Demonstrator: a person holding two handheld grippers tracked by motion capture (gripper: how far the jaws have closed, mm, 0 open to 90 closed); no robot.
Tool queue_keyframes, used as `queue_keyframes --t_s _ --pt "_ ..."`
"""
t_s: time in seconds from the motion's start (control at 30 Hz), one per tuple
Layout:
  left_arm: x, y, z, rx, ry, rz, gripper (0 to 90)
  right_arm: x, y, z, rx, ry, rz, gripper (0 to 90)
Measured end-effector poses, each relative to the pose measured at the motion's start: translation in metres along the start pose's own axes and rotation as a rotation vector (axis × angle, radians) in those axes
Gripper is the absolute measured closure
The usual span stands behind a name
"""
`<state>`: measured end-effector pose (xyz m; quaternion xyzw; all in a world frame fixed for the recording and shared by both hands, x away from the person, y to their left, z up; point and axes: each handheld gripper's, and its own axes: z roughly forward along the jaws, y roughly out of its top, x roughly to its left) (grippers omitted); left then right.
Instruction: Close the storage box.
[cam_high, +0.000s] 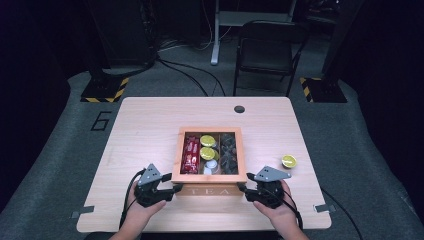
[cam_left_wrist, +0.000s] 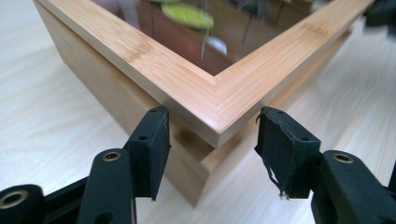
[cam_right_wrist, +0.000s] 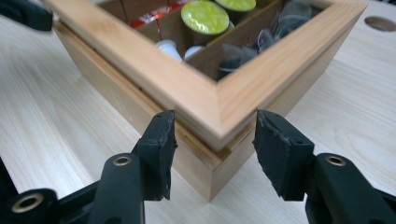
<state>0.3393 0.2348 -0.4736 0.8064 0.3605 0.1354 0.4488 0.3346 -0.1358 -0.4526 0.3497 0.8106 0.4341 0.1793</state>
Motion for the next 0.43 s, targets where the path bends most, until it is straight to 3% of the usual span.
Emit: queue_keyframes --t_s 0.2,0.43 --pt "0.0031 -0.0016 -0.0052 -0.043 0.009 -0.015 36.0 -0.0037 -0.0016 -0.0035 -0.012 -0.006 0.027 41.0" --pt "0.0015 -0.0032 -0.0085 -0.069 0.009 0.001 35.9 -0.0035 -0.0066 -0.0032 -0.012 -0.003 0.026 36.2"
